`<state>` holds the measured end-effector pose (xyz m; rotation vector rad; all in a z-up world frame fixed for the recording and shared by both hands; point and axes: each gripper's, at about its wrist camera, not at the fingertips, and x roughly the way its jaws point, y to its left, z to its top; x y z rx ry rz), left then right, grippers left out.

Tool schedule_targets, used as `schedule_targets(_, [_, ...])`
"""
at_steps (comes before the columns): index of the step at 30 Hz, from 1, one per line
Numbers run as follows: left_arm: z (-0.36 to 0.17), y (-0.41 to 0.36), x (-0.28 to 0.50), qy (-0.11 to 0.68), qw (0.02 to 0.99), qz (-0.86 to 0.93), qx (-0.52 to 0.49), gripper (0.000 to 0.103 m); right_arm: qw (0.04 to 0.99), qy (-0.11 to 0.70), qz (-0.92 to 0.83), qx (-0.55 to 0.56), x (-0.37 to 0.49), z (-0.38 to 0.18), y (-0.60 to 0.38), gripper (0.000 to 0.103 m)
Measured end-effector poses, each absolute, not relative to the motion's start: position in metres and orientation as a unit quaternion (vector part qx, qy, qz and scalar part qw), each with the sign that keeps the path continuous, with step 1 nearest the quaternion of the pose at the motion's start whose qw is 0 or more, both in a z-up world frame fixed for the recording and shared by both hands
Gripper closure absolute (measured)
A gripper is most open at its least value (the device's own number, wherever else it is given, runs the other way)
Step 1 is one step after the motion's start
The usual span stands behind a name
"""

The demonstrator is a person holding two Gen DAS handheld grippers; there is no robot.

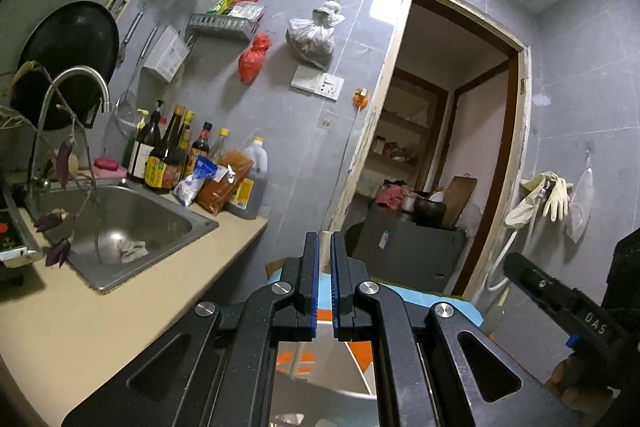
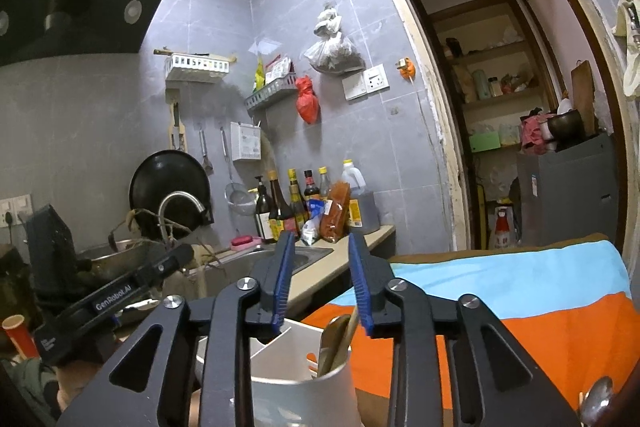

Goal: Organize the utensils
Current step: 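Open both tools in the caddy and move back toward the remaining utensils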

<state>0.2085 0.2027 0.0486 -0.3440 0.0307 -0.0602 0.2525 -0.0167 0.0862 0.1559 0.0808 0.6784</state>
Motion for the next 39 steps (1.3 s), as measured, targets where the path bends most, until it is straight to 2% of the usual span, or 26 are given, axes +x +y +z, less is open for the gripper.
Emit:
schedule_targets(1, [0.050,0.202,0.207,0.022,0.984,-0.034,-0.173,0.097,0.940,0.039,0.331,0.076,0.251,0.087,-0.019,0.074])
schedule_targets(3, [0.053,0.200,0.204,0.029,0.984,-0.037,-0.172,0.083,0.941,0.038,0.327,0.079,0.246,0.090,-0.026,0.071])
schedule_targets(4, [0.055,0.197,0.202,0.033,0.984,-0.041,-0.170,0.080,0.942,0.037,0.325,0.080,0.244,0.091,-0.029,0.068])
schedule_targets(8, [0.065,0.184,0.191,0.040,0.984,-0.050,-0.166,0.056,0.946,0.026,0.313,0.084,0.231,0.098,-0.047,0.051])
schedule_targets(10, [0.071,0.175,0.187,0.045,0.984,-0.057,-0.162,0.047,0.949,0.021,0.304,0.082,0.223,0.102,-0.057,0.047])
schedule_targets(12, [0.077,0.165,0.184,0.050,0.984,-0.066,-0.156,0.031,0.952,0.017,0.296,0.081,0.215,0.105,-0.068,0.034])
schedule_targets(13, [0.080,0.158,0.182,0.053,0.984,-0.074,-0.153,0.027,0.953,0.014,0.293,0.082,0.211,0.107,-0.074,0.029])
schedule_targets(15, [0.086,0.145,0.178,0.056,0.984,-0.085,-0.145,0.016,0.956,0.008,0.281,0.078,0.201,0.110,-0.087,0.026])
schedule_targets(18, [0.092,0.123,0.172,0.059,0.985,-0.101,-0.129,0.010,0.962,0.002,0.262,0.076,0.187,0.114,-0.108,0.017])
schedule_targets(22, [0.094,0.093,0.166,0.059,0.985,-0.126,-0.105,0.008,0.968,-0.005,0.239,0.082,0.168,0.119,-0.138,0.006])
schedule_targets(31, [0.101,0.038,0.157,0.072,0.976,-0.186,-0.083,0.007,0.982,-0.021,0.183,0.042,0.114,0.152,-0.193,0.000])
schedule_targets(39, [0.104,0.000,0.146,0.087,0.974,-0.208,-0.029,0.007,0.987,0.038,0.157,0.002,0.086,0.160,-0.220,0.000])
